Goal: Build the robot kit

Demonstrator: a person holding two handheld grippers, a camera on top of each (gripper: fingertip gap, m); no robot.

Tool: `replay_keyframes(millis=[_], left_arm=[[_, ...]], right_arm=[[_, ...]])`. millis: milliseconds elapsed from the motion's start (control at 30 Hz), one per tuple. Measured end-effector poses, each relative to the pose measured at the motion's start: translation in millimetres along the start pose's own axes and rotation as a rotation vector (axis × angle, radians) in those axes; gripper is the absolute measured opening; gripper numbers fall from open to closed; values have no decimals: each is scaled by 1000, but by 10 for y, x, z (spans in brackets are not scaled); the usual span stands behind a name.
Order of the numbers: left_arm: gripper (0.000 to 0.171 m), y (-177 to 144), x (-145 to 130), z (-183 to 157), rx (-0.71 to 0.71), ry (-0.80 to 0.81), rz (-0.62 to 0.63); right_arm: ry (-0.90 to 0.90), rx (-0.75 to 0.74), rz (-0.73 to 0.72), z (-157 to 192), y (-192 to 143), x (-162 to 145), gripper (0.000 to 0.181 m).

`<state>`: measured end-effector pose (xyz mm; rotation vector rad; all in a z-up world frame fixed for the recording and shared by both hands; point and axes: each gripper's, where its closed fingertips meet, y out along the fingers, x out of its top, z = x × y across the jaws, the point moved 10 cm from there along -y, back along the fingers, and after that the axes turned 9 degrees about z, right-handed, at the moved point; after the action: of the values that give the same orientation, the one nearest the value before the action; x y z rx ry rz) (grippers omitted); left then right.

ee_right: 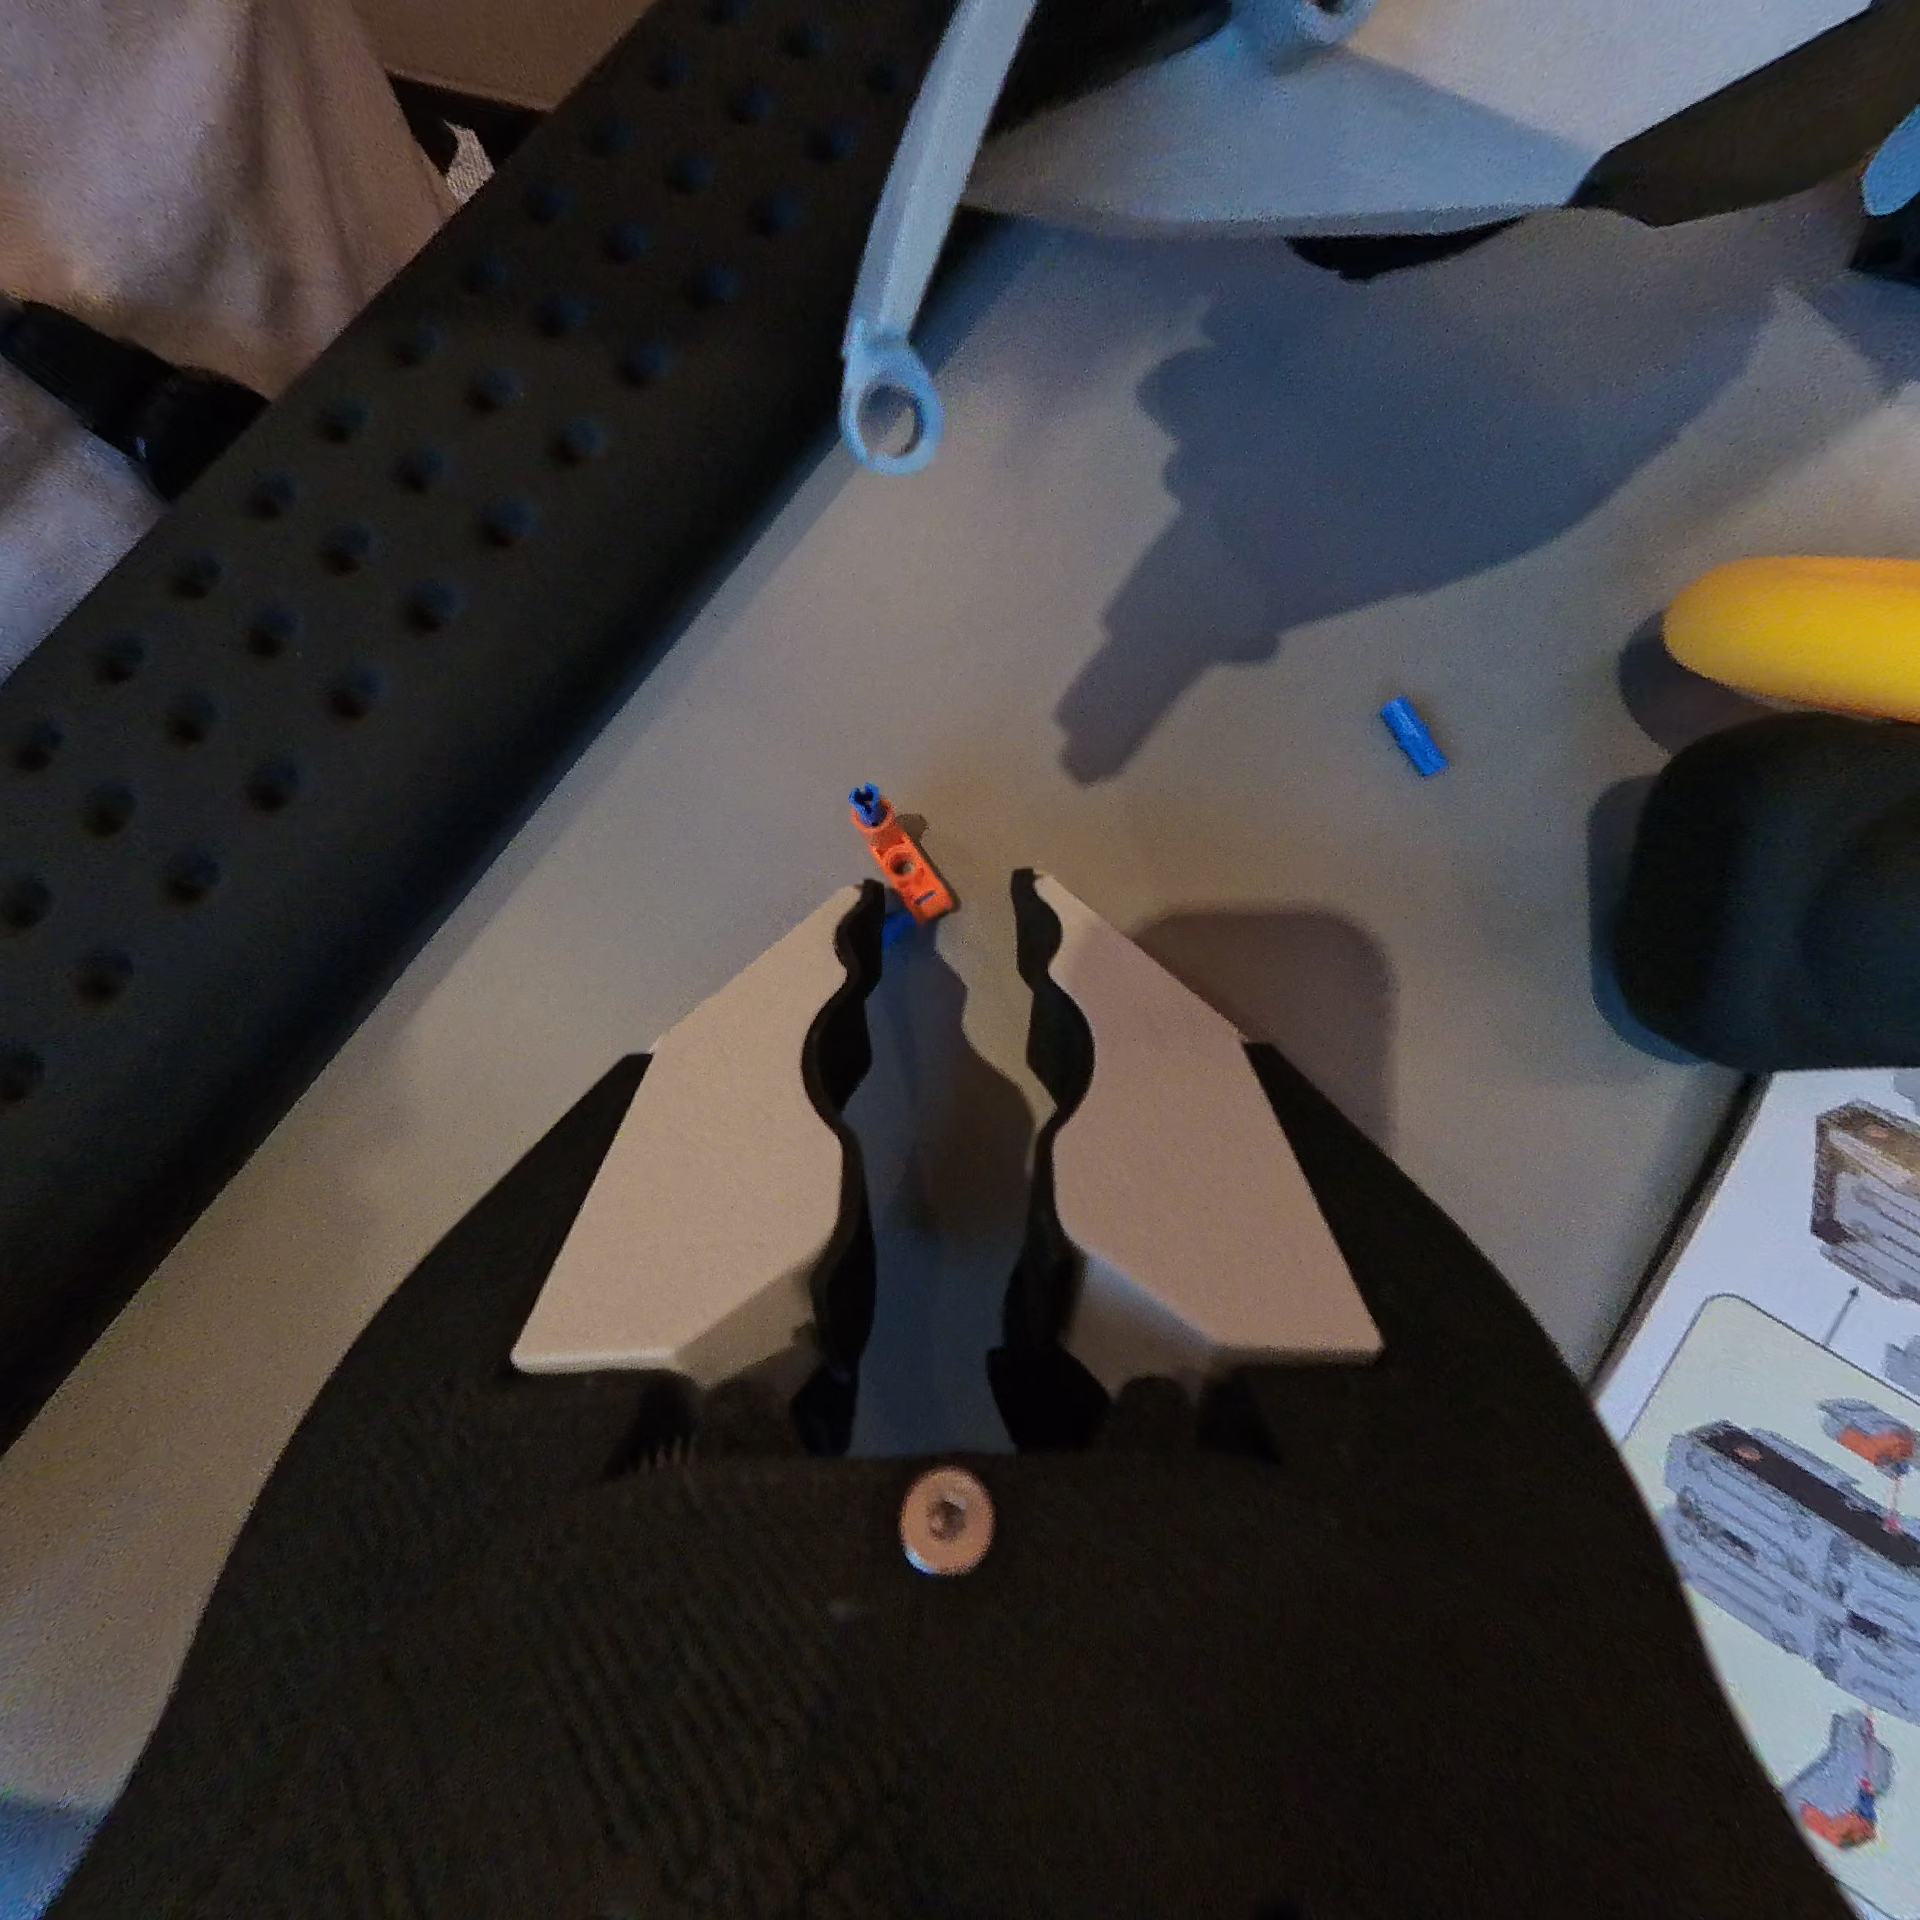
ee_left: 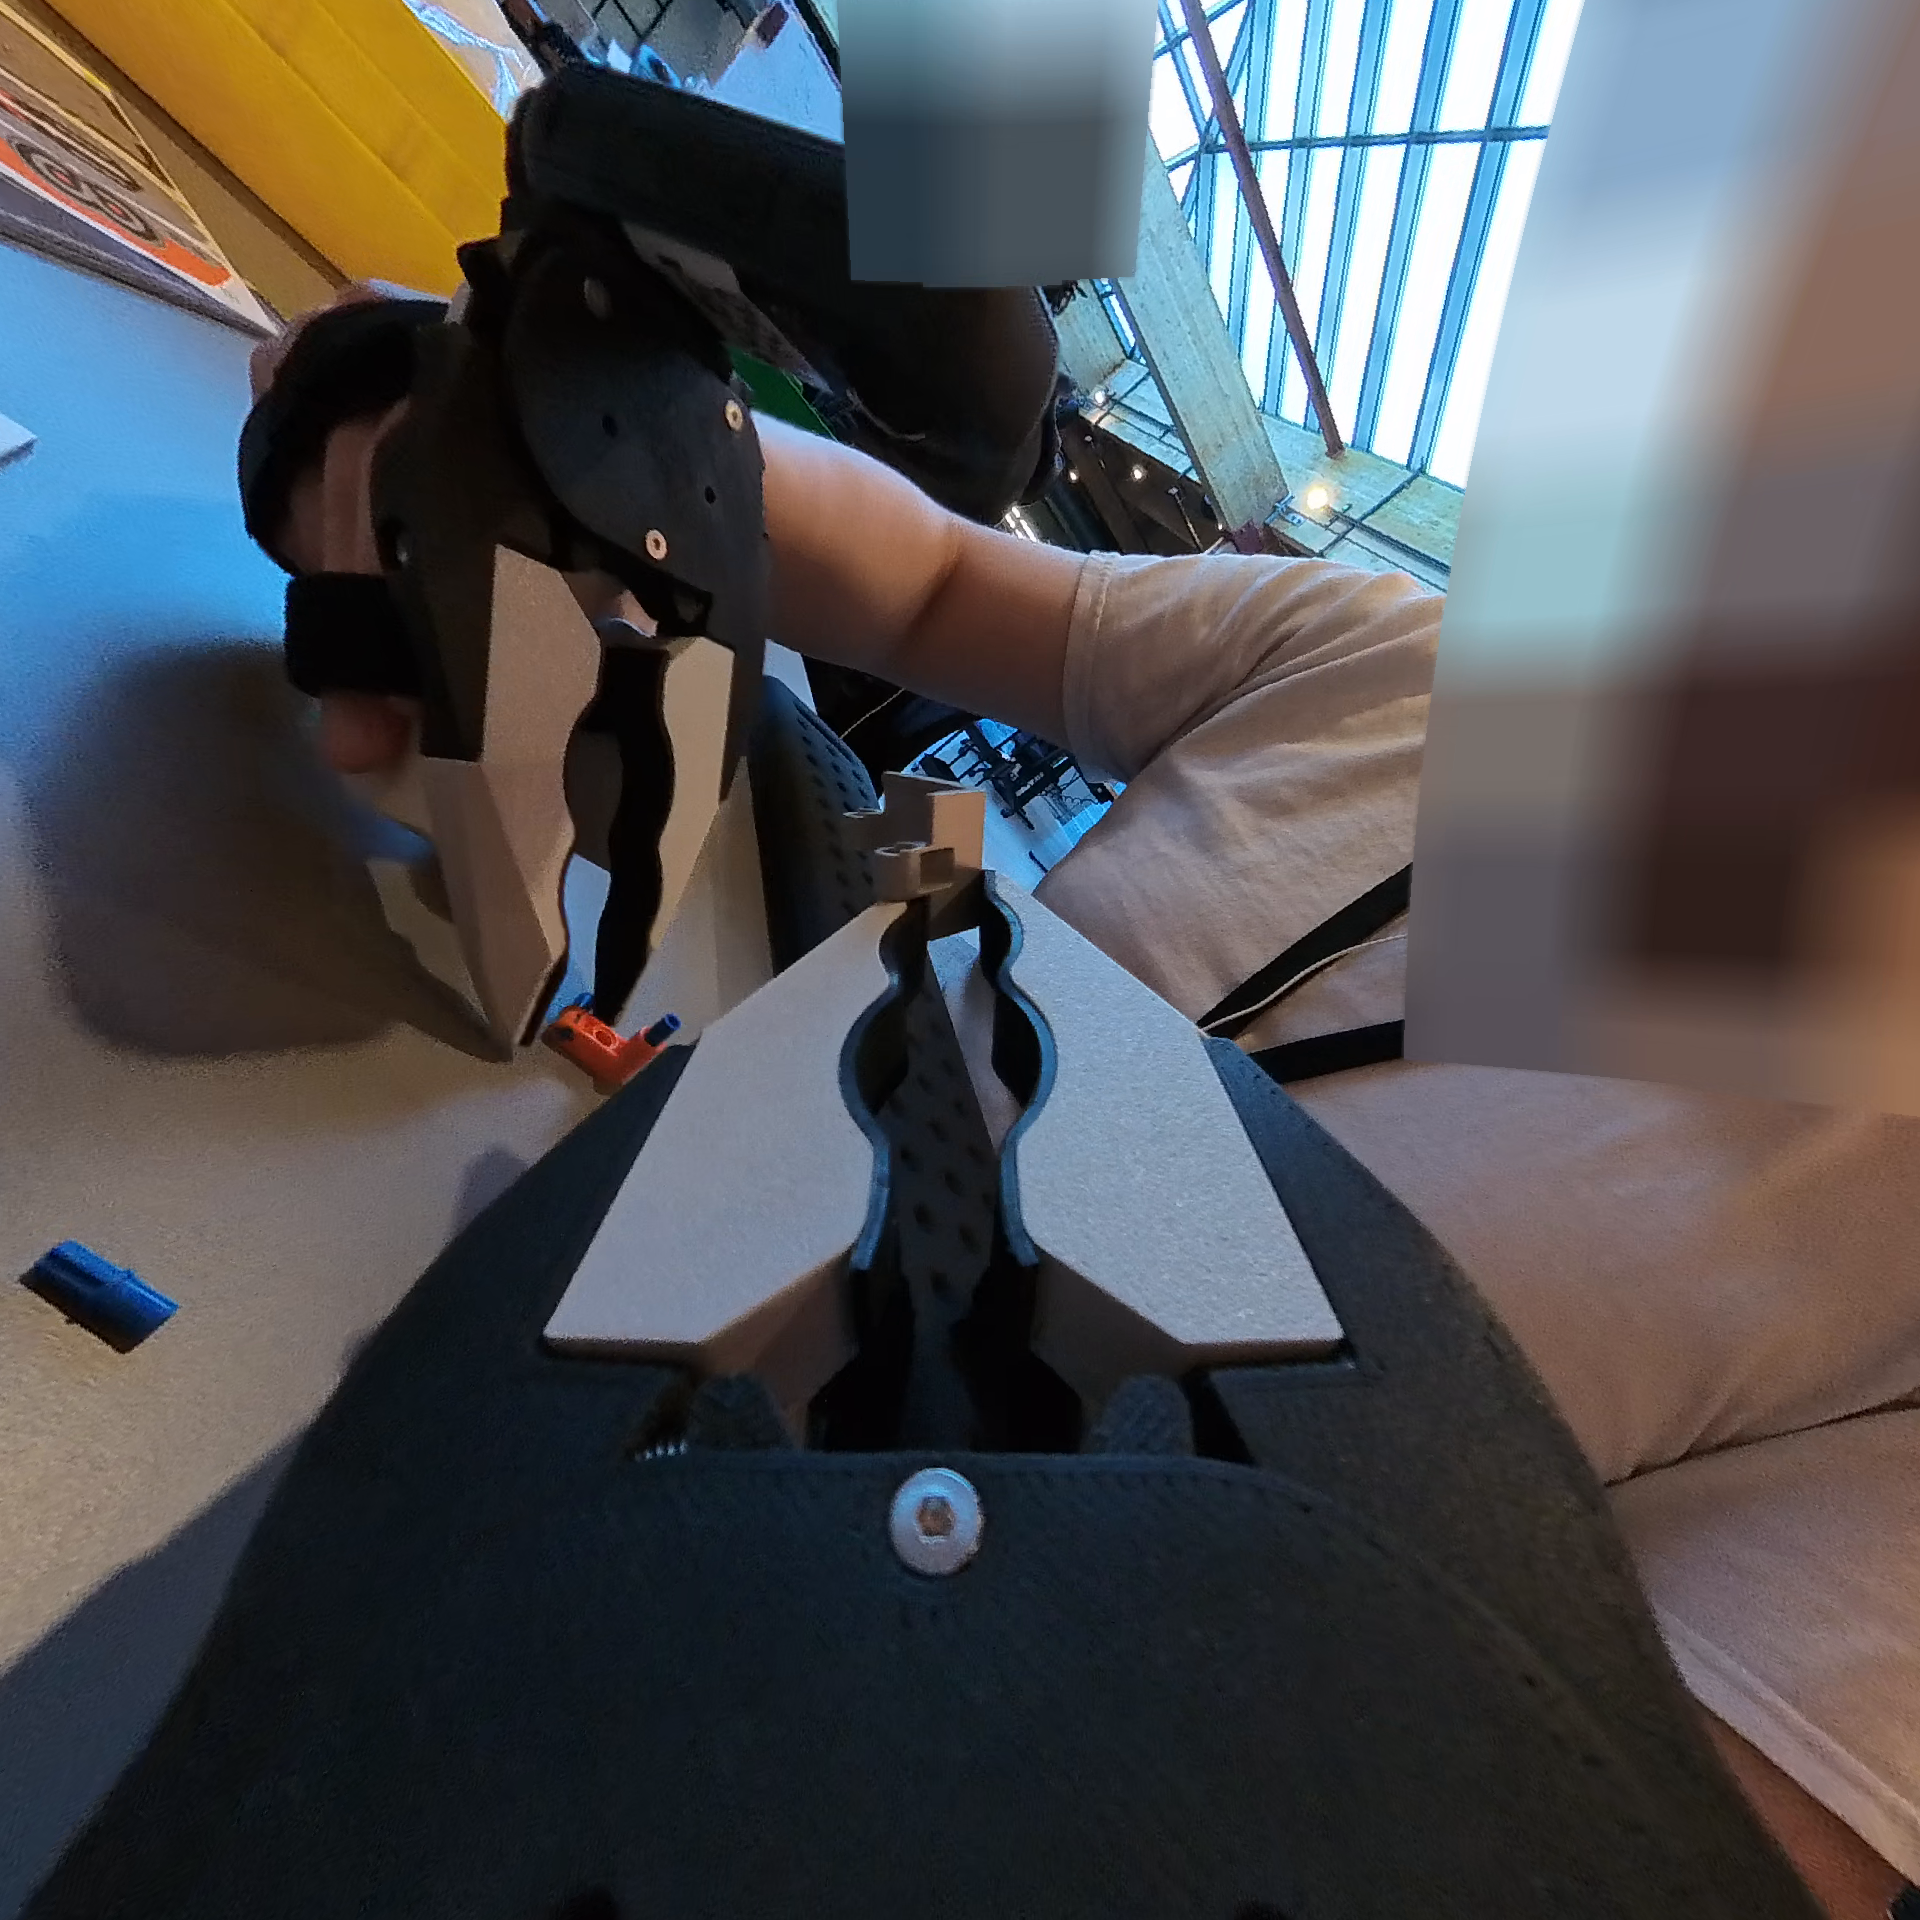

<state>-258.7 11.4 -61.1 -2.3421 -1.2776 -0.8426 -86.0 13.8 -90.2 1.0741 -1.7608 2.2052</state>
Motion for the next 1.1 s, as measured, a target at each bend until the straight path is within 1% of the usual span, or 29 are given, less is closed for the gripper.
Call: replay_keyframes(millis=[67, 133, 200, 233, 300, 367, 467, 533, 633, 700, 800, 900, 967, 1100], left_arm=[[7, -4, 5, -6, -3, 3, 0], [7, -7, 13, -4, -4, 4, 3], [7, -6, 15, -2, -8, 0, 3], [7, -7, 14, -1, -5, -1, 1], [7, -14, 10, -9, -3, 1, -6], [7, -26, 10, -15, 15, -1, -15], [7, -40, -2, 33, 58, -47, -19], [7, -39, -22, 88, 99, -92, -10], [7, -9, -34, 105, 99, -112, 6], [7, 8, -32, 89, 99, -100, 13], [7, 10, -32, 74, 92, -97, 8], [7, 0, -30, 71, 82, -101, -4], [7, -3, -31, 72, 82, -103, -6], [7, 12, -33, 73, 79, -106, 2]], right_arm=[[-3, 8, -8, 9, 15, -31, 21], [-7, 10, -31, 19, 28, -37, 12], [14, -4, -23, 21, 15, -38, 12], [23, -35, 2, 22, -13, -45, 12], [17, -151, 118, 46, -146, -77, 11], [-21, -336, 265, 111, -335, -106, 11], [-151, -583, 465, 303, -496, -107, 11], [-235, -735, 659, 398, -508, -141, 11], [-307, -861, 935, 468, -422, -282, 12], [-355, -900, 1040, 496, -342, -411, 12], [-377, -970, 1111, 508, -298, -505, 12], [-350, -1000, 1086, 530, -289, -483, 12], [-371, -1027, 1091, 554, -284, -470, 12], [-382, -1028, 1082, 627, -234, -482, 12]])
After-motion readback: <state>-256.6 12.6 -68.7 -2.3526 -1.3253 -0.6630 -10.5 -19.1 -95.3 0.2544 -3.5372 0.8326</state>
